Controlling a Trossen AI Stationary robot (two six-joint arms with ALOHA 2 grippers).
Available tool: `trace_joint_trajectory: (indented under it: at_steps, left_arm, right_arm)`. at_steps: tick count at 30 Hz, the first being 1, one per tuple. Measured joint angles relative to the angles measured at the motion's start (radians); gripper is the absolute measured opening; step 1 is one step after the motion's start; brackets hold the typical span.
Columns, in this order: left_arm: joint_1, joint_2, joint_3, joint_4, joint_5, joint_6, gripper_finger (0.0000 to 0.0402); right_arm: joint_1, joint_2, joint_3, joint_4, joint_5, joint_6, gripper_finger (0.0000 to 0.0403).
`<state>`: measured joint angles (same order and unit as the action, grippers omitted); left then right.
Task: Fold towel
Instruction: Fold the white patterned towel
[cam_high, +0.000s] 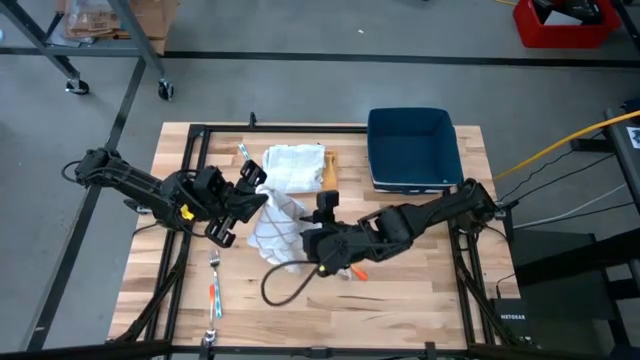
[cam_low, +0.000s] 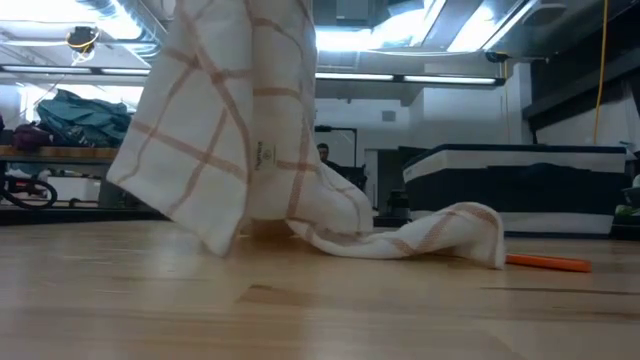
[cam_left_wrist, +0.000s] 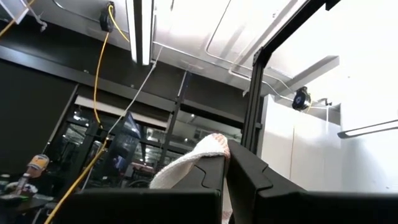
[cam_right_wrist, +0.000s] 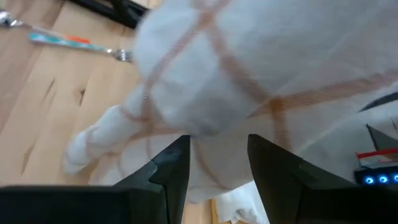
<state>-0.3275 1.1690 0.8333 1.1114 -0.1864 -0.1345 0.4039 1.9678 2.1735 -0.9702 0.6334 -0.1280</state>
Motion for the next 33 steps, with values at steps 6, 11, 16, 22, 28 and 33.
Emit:
trace_joint_trajectory:
  at_steps: [6, 11, 16, 22, 28, 33]
  left_arm:
    - [0.000, 0.000, 0.000, -0.002, 0.000, 0.003, 0.0000]
    - [0.000, 0.000, 0.000, -0.002, 0.000, 0.011, 0.0000]
    - [0.000, 0.000, 0.000, -0.003, 0.000, 0.012, 0.0000]
    - [0.000, 0.000, 0.000, -0.003, 0.000, 0.012, 0.0000]
    - [0.000, 0.000, 0.000, -0.004, 0.000, 0.012, 0.0000]
    - [0.000, 0.000, 0.000, -0.004, 0.000, 0.012, 0.0000]
  right_arm:
    - [-0.019, 0.000, 0.000, 0.086, -0.135, 0.019, 0.0166]
    - [-0.018, 0.000, 0.000, 0.115, -0.233, 0.021, 0.0166]
    - [-0.019, 0.000, 0.000, 0.115, -0.311, 0.059, 0.0166]
    - [-0.019, -0.001, 0.000, 0.166, -0.314, 0.075, 0.0166]
    - [-0.019, -0.002, 0.000, 0.224, -0.304, 0.073, 0.0166]
    - [-0.018, -0.002, 0.000, 0.221, -0.308, 0.075, 0.0166]
